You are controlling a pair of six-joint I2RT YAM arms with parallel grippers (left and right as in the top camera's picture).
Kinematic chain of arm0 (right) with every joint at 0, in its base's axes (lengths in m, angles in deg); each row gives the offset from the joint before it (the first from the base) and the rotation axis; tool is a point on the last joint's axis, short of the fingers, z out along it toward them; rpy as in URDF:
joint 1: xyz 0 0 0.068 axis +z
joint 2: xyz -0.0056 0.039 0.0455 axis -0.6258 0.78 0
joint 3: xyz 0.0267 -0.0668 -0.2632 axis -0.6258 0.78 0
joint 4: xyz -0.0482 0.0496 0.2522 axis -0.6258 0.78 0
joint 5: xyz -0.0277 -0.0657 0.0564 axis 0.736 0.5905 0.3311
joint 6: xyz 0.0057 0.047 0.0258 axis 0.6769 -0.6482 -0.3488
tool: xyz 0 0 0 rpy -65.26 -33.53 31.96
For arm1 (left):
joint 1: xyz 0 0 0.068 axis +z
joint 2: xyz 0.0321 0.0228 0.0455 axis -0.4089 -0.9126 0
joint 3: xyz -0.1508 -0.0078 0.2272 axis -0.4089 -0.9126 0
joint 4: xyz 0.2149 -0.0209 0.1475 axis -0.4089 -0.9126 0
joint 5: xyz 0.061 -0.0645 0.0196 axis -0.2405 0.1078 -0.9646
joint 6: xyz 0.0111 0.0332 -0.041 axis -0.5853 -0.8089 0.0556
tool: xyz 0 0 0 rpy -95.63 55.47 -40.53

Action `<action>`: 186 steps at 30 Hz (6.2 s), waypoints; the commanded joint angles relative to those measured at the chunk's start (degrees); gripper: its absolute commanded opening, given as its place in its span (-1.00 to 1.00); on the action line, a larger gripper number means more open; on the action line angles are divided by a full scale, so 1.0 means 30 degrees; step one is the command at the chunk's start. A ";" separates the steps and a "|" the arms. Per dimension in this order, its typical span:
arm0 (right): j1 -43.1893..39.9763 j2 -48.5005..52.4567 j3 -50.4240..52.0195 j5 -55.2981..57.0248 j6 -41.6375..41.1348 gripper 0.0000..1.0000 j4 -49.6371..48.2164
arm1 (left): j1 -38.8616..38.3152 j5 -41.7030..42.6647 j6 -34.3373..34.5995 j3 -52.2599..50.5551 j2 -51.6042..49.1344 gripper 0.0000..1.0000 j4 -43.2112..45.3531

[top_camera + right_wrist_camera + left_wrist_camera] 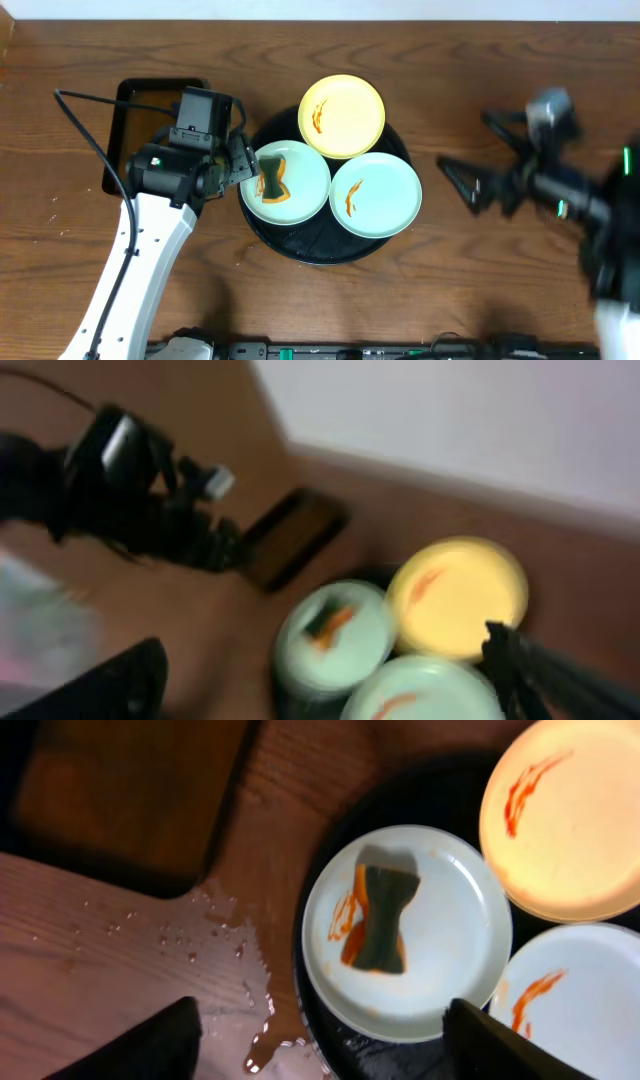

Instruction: Clean dirty plates on tray and stack at the side

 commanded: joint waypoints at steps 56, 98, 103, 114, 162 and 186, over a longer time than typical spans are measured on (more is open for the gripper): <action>1.3216 2.1136 -0.6397 1.7770 -0.7278 -0.63 -0.0772 | 0.0080 -0.0160 -0.0109 0.0044 -0.0867 0.60 -0.0692; 1.3056 2.2250 -0.7060 1.8411 -0.7475 -0.42 0.0466 | 0.0080 -0.0160 -0.0102 0.0044 -0.0867 0.60 -0.0685; 1.3056 2.2367 -0.7060 1.7864 -0.7402 -0.64 0.0415 | 0.0080 -0.0160 -0.0102 0.0044 -0.0867 0.60 -0.0678; 1.3092 2.2374 -0.7060 1.7070 -0.7417 -0.98 0.0423 | 0.0080 0.0743 0.0036 -0.0372 -0.1953 0.58 0.0044; 1.3070 2.2367 -0.7060 1.7070 -0.7410 -0.98 0.0444 | 0.0066 0.6207 -0.2973 -0.0495 -1.0972 0.43 0.4641; 1.3070 2.2367 -0.7060 1.7070 -0.7410 -0.98 0.0444 | 0.0066 0.6215 -0.2965 -0.1756 -1.1030 -0.37 0.5894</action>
